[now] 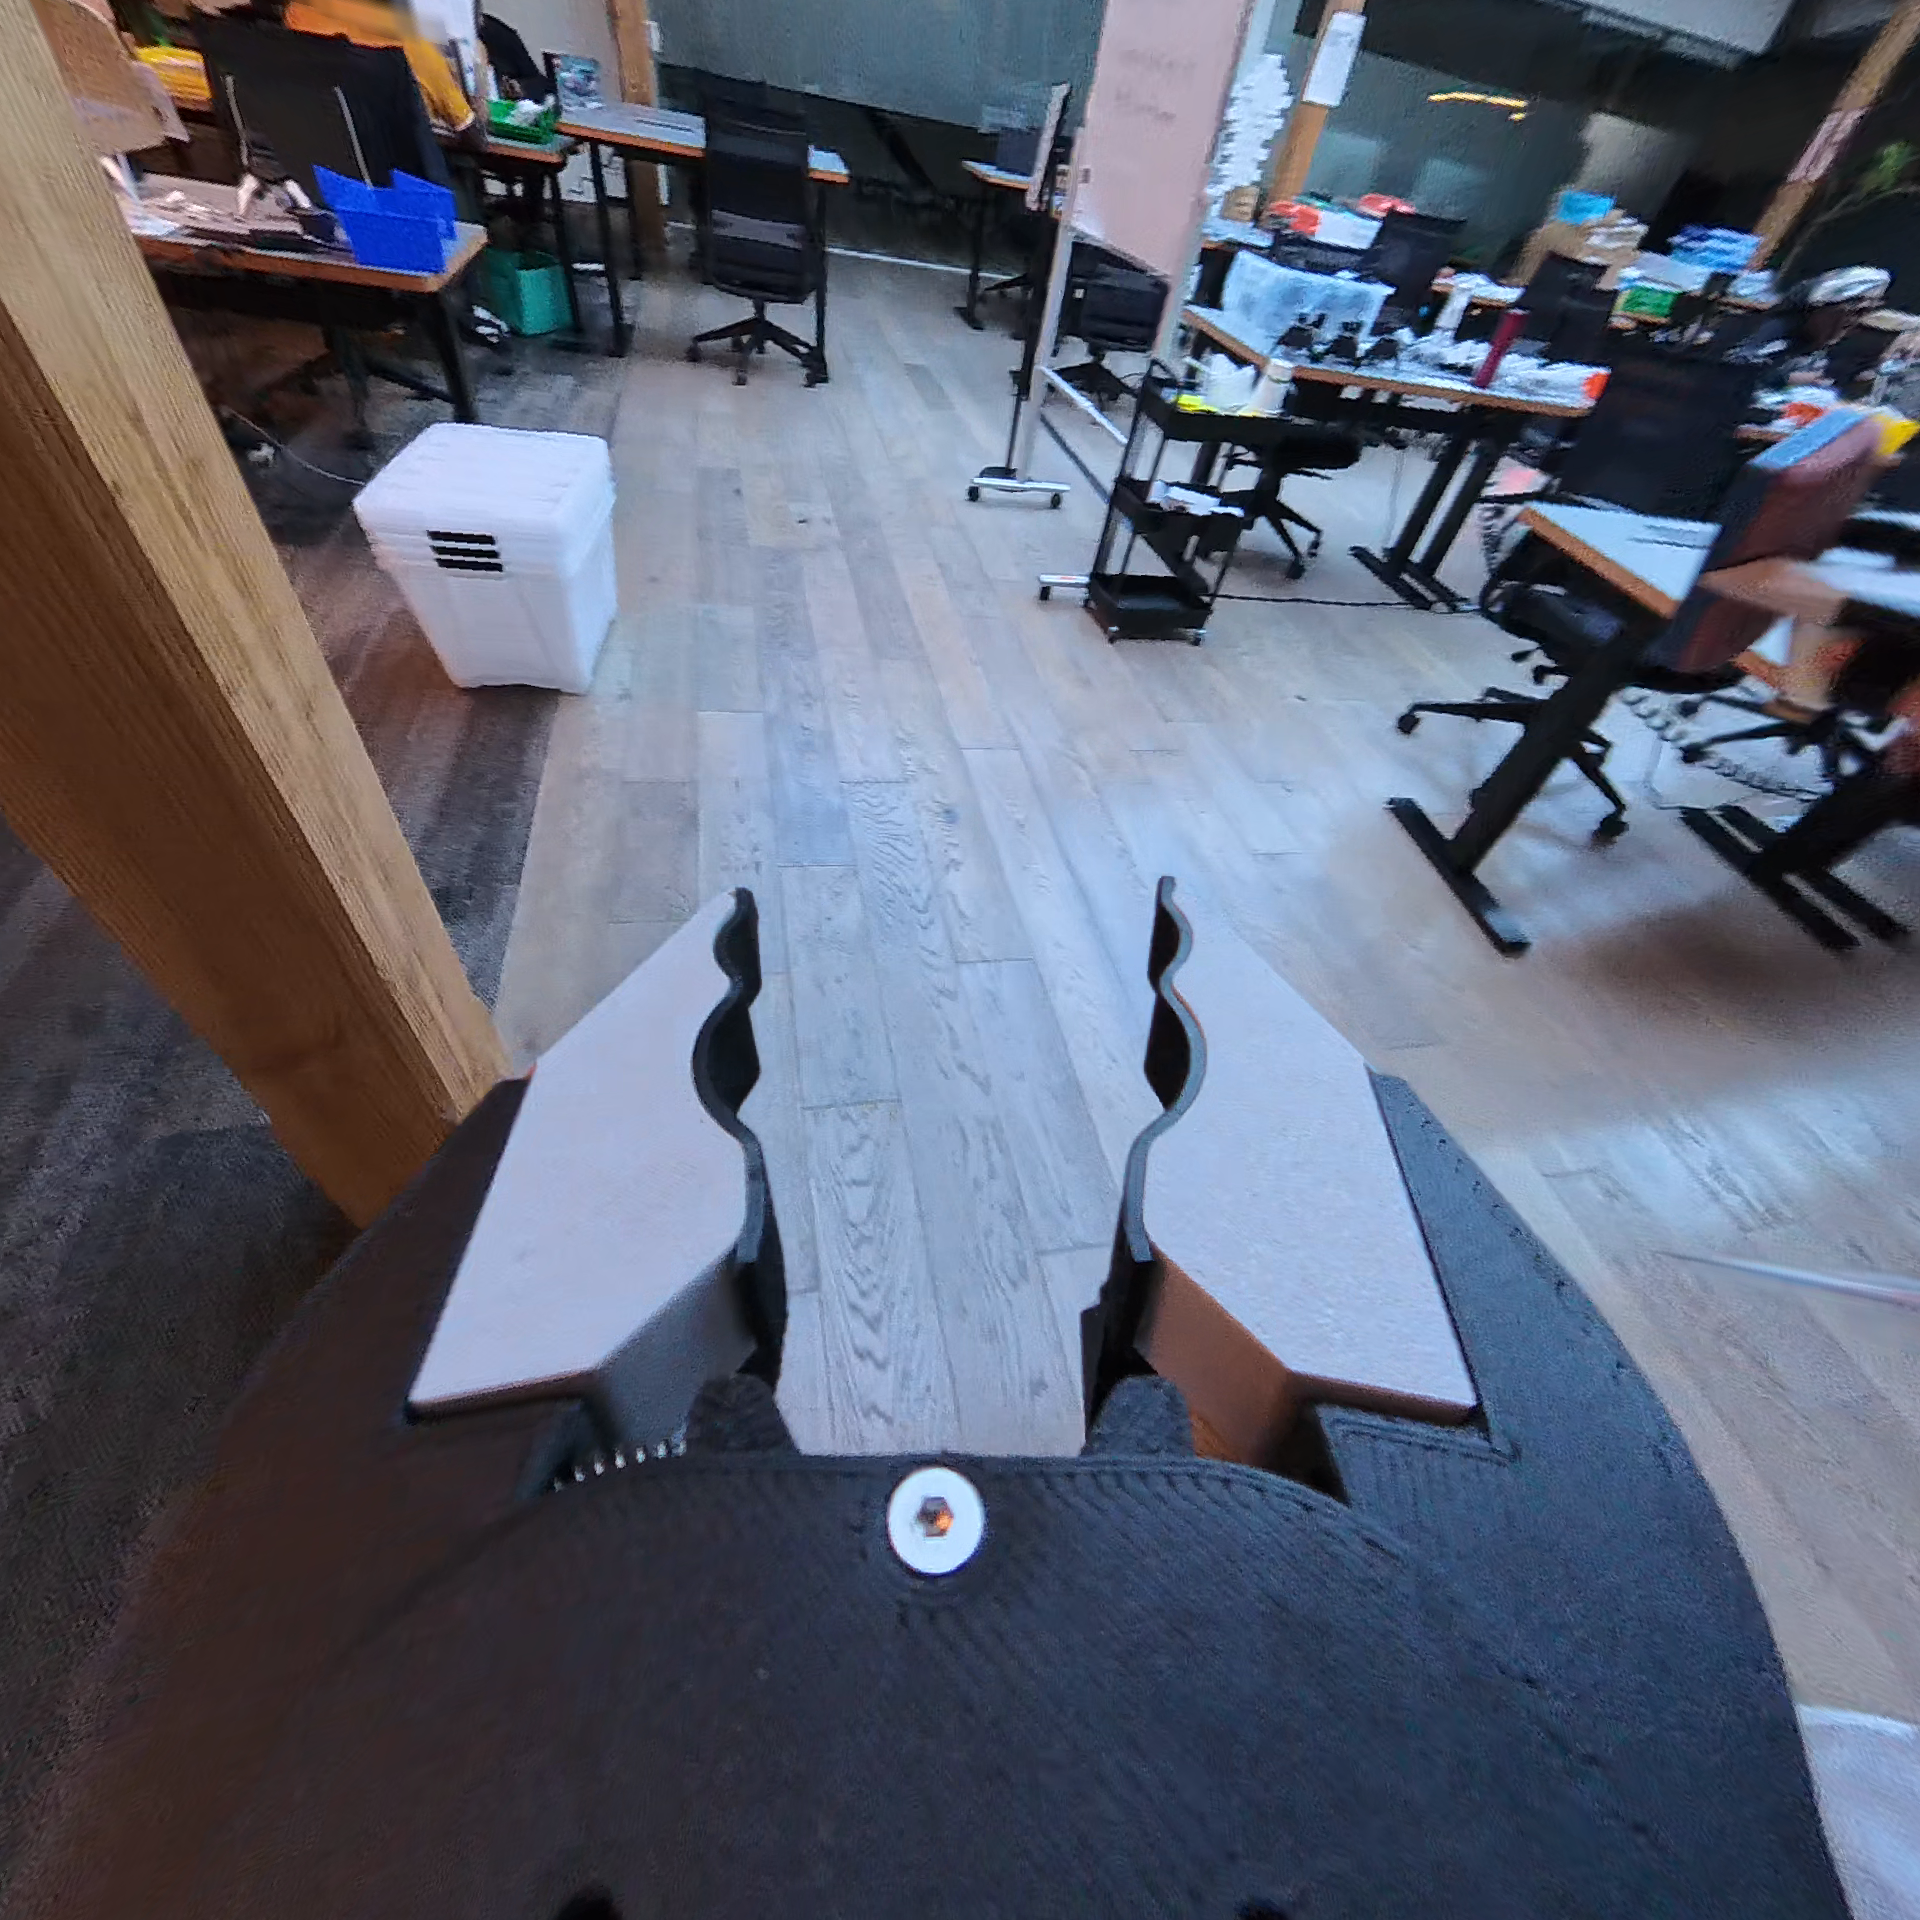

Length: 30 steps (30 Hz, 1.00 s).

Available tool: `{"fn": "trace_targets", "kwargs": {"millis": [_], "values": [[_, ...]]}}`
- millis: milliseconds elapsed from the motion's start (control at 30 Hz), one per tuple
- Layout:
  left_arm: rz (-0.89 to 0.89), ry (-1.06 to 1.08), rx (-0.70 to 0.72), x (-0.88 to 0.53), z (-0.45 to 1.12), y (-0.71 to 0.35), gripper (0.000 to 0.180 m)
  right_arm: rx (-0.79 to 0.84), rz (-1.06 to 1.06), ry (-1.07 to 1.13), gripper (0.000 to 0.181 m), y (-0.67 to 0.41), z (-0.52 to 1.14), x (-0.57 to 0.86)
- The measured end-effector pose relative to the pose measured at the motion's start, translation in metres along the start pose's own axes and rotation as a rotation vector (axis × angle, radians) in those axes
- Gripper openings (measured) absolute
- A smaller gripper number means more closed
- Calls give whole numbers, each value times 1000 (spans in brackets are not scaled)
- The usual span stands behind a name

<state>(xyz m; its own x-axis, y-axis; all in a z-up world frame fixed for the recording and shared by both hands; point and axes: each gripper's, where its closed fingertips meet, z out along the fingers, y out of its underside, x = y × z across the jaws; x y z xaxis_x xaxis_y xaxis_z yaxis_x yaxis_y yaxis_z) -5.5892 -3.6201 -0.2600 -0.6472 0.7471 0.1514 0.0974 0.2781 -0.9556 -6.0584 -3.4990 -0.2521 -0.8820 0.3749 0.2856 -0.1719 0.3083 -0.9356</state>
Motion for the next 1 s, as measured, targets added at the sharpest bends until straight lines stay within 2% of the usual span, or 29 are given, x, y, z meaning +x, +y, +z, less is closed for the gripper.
{"fn": "trace_targets", "kwargs": {"millis": [67, 167, 333, 400, 533, 700, 733, 833, 933, 1000], "values": [[-3, -4, -6, -35, 78, -11, 76, 16, 38, 92, 57, 0, 68, 37], [15, 101, 24, -65, 207, -57, 75, 1, 83, 244, 57, 13, 146, 88], [79, 290, 21, -80, 435, -175, 75, -199, 129, 456, 57, 52, 228, 164], [106, 347, 56, -78, 524, -223, 75, -222, 126, 561, 57, 57, 248, 197], [130, 402, 94, -89, 699, -283, 77, -255, 256, 712, 57, 81, 308, 244], [-7, 286, 140, -150, 885, -325, 75, -234, 278, 683, 57, 77, 494, 296], [-39, 280, 111, -160, 915, -328, 78, -252, 294, 671, 57, 69, 542, 308], [-8, 214, 12, -203, 999, -342, 86, -143, 308, 567, 57, -1, 705, 338], [-43, 91, 57, -263, 1074, -367, 84, -109, 216, 478, 57, -70, 872, 371], [-70, 45, 66, -297, 1132, -376, 84, -21, 213, 462, 57, -111, 973, 396]]}}
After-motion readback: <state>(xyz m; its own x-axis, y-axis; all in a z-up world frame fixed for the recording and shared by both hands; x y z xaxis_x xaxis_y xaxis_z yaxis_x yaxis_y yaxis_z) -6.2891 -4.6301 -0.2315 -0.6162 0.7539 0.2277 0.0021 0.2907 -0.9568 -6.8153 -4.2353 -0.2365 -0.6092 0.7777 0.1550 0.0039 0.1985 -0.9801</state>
